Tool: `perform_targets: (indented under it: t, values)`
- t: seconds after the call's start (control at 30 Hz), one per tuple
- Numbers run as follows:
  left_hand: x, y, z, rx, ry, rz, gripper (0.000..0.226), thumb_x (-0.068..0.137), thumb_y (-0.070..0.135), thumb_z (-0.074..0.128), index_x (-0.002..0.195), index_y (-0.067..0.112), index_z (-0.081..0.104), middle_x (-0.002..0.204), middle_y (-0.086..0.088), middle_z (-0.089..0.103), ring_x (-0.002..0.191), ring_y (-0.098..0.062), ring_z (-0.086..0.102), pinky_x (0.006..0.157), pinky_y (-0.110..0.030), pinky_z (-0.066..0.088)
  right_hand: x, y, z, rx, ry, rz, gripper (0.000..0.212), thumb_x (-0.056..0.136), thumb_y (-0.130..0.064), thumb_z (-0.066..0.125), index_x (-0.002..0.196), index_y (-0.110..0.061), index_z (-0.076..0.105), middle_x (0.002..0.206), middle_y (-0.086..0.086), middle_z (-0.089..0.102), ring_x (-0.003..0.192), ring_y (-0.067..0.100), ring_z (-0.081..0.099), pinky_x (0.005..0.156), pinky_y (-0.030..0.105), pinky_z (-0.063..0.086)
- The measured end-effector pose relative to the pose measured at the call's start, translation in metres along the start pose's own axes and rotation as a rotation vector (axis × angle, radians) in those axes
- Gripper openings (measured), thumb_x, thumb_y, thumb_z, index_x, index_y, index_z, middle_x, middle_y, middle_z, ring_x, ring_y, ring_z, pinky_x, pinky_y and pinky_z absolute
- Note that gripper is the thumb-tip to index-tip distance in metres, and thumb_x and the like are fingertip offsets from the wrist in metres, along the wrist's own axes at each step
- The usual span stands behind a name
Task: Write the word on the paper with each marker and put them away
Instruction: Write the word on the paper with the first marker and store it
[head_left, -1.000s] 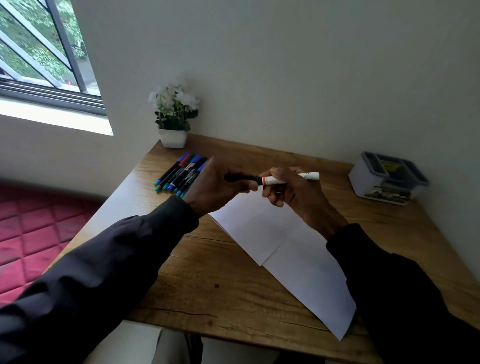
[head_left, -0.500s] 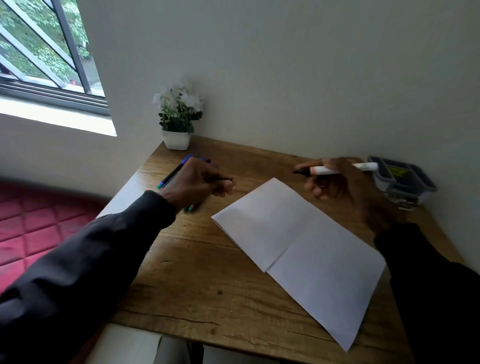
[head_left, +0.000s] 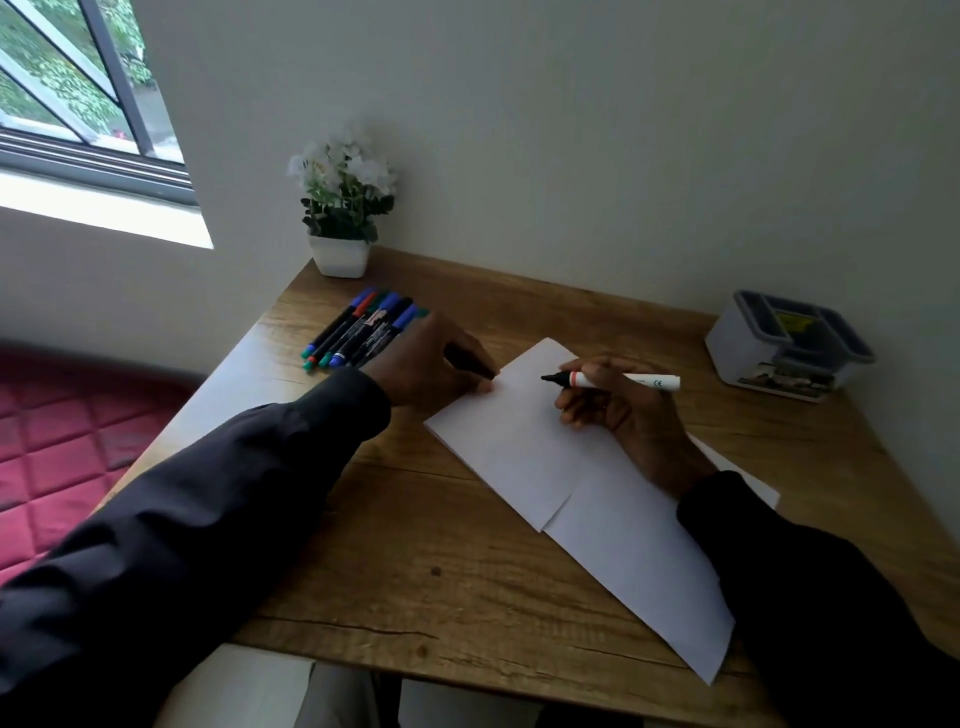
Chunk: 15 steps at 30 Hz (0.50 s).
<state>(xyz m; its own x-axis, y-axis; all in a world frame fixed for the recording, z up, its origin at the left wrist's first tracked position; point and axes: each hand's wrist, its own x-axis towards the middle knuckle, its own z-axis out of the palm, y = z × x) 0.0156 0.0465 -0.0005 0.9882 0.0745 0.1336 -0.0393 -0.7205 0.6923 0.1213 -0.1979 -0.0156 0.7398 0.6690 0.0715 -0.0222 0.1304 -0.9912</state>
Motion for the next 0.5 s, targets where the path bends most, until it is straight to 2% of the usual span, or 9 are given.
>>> perform_targets:
  t: [0.17,0.3,0.4,0.5]
  values:
    - [-0.004,0.001,0.004,-0.067,-0.051,0.032,0.022,0.081,0.016,0.080,0.099,0.027,0.074,0.092,0.023,0.065,0.089,0.017,0.060,0.073,-0.001,0.045,-0.006,-0.003,-0.012,-0.055,-0.066,-0.004,0.023,0.092,-0.014,0.064,0.102,0.004,0.073,0.084,0.030,0.070,0.068,0.035,0.068,0.062,0.034,0.058]
    - [-0.006,-0.002,0.005,-0.100,-0.049,0.051,0.025,0.080,0.014,0.079,0.097,0.031,0.071,0.094,0.021,0.065,0.091,0.014,0.061,0.075,-0.001,0.045,-0.005,-0.003,-0.009,-0.155,-0.123,0.010,0.030,0.089,-0.023,0.074,0.105,0.001,0.074,0.089,0.030,0.071,0.073,0.038,0.070,0.065,0.036,0.060]
    - [-0.005,-0.004,0.005,-0.120,-0.066,0.052,0.023,0.081,0.012,0.078,0.100,0.024,0.073,0.097,0.017,0.066,0.095,0.010,0.060,0.076,-0.001,0.045,-0.004,-0.008,-0.002,-0.244,-0.165,-0.004,0.029,0.089,-0.016,0.069,0.112,0.001,0.071,0.093,0.027,0.073,0.077,0.035,0.071,0.066,0.036,0.061]
    - [-0.005,-0.005,0.006,-0.126,-0.072,0.052,0.021,0.082,0.011,0.076,0.100,0.020,0.073,0.099,0.016,0.065,0.096,0.011,0.059,0.075,0.000,0.045,-0.008,-0.014,0.017,-0.328,-0.184,-0.078,0.027,0.087,-0.013,0.070,0.109,0.000,0.070,0.086,0.020,0.073,0.071,0.031,0.070,0.058,0.035,0.061]
